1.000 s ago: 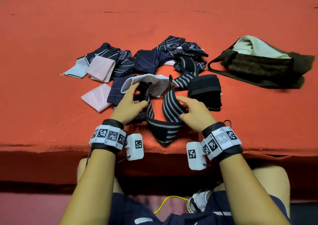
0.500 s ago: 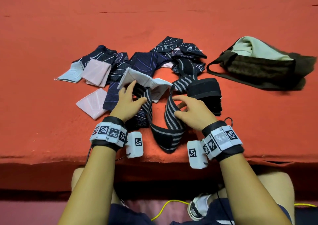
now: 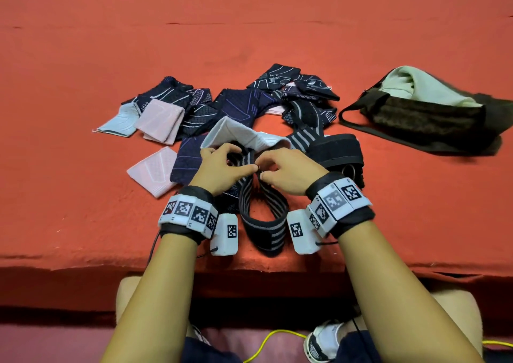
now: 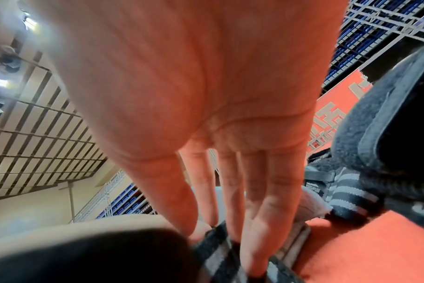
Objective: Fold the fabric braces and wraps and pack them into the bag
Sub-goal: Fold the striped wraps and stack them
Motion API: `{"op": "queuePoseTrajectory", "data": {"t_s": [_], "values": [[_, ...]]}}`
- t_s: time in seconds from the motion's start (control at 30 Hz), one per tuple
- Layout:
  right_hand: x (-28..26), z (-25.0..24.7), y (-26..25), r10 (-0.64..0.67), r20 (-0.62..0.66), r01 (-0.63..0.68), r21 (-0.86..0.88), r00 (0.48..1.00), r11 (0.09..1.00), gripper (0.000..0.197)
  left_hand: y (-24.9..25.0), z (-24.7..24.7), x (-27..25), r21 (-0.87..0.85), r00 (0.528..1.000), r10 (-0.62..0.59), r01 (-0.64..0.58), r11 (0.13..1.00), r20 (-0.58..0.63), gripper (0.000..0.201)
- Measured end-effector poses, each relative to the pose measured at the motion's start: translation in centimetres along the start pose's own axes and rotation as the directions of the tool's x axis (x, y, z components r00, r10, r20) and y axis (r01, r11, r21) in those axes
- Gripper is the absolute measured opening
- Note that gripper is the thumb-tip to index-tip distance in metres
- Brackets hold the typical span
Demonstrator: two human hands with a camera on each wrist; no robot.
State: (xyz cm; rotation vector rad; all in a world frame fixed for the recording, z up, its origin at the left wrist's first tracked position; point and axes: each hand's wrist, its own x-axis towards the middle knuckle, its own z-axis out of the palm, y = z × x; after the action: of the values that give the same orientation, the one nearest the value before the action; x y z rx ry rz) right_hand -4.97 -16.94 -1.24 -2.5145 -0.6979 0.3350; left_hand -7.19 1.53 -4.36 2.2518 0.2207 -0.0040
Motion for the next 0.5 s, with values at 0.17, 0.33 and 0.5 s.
{"op": "queuePoseTrajectory", "data": {"t_s": [0.17, 0.33, 0.5], "values": [[1.4, -0.2, 0.0, -0.005, -0.054, 0.001, -0.059, 0.999, 0.998, 0.050, 0.1, -0.6, -0.5, 0.006, 0.999, 0.046, -0.046, 0.999, 0.011, 0.060], [2.6, -0.9, -0.7, 0.003, -0.086, -0.007, -0.055, 0.996, 0.998, 0.048, -0.7, -1.6, -1.1, -0.040, 0.995, 0.088, -0.087, 0.995, 0.041, 0.063], [3.4, -1.0, -2.4, -0.022, -0.005, 0.021, -0.147, 1.000, 0.989, 0.046, -1.1, -2.8, -2.5, -0.076, 0.978, 0.189, -0.182, 0.980, 0.093, 0.067]]}}
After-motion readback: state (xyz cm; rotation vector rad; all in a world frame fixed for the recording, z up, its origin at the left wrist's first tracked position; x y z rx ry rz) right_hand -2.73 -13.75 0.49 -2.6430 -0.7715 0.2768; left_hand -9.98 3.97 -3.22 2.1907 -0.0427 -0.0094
